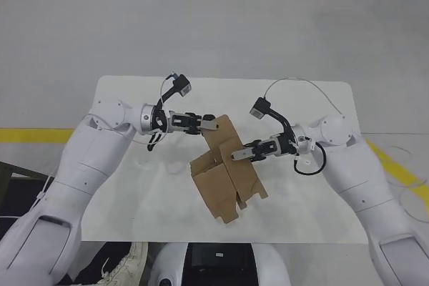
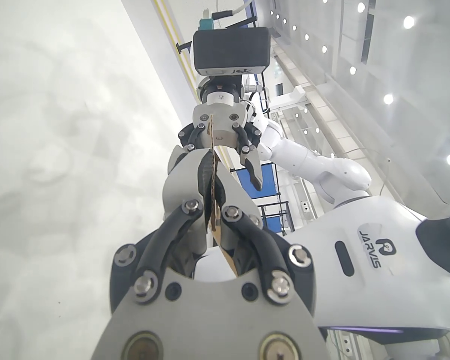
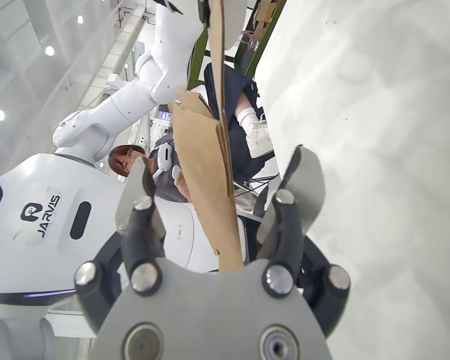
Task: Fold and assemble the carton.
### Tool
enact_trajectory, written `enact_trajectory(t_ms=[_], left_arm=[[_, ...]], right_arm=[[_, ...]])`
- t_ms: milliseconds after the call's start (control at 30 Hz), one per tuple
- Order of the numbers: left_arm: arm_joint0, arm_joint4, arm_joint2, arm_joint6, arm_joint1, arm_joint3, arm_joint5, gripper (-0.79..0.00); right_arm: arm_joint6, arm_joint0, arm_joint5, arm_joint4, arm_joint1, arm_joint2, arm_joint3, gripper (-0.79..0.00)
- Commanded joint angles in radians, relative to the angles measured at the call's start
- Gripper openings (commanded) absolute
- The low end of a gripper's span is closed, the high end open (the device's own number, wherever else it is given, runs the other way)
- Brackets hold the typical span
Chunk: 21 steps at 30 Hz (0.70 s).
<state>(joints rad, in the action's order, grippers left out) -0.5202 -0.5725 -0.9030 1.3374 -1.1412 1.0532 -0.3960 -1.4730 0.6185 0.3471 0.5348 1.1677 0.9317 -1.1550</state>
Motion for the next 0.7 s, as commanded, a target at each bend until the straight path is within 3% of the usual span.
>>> enact_trajectory(t_ms=[0, 267, 400, 433, 467, 500, 667], left_arm=[[0.001, -0.001, 0.003, 0.003, -0.003, -0.003, -0.002, -0.785], [0.007, 0.002, 0.007, 0.013, -0.011, -0.014, -0.007, -0.785], [0.008, 0.005, 0.006, 0.015, -0.013, -0.017, -0.008, -0.785], [0.008, 0.007, 0.005, 0.015, -0.013, -0.018, -0.009, -0.739], [0.008, 0.007, 0.004, 0.015, -0.014, -0.018, -0.01, -0.477], [0.008, 0.007, 0.001, 0.013, -0.014, -0.018, -0.012, 0.0], [0.008, -0.005, -0.026, -0.012, -0.011, -0.03, -0.018, 0.0]], right_arm=[[0.001, -0.003, 0.001, 0.004, 0.001, -0.005, 0.004, -0.566], [0.0, -0.013, 0.0, 0.022, 0.002, -0.02, 0.018, -0.77], [0.0, -0.016, 0.0, 0.027, 0.002, -0.025, 0.026, -0.785], [0.0, -0.017, 0.0, 0.028, 0.002, -0.026, 0.028, -0.785], [0.0, -0.017, 0.0, 0.03, 0.002, -0.027, 0.029, -0.785], [-0.001, -0.018, -0.001, 0.032, 0.002, -0.029, 0.031, -0.785], [0.001, -0.021, 0.001, 0.045, 0.003, -0.031, 0.047, -0.785]])
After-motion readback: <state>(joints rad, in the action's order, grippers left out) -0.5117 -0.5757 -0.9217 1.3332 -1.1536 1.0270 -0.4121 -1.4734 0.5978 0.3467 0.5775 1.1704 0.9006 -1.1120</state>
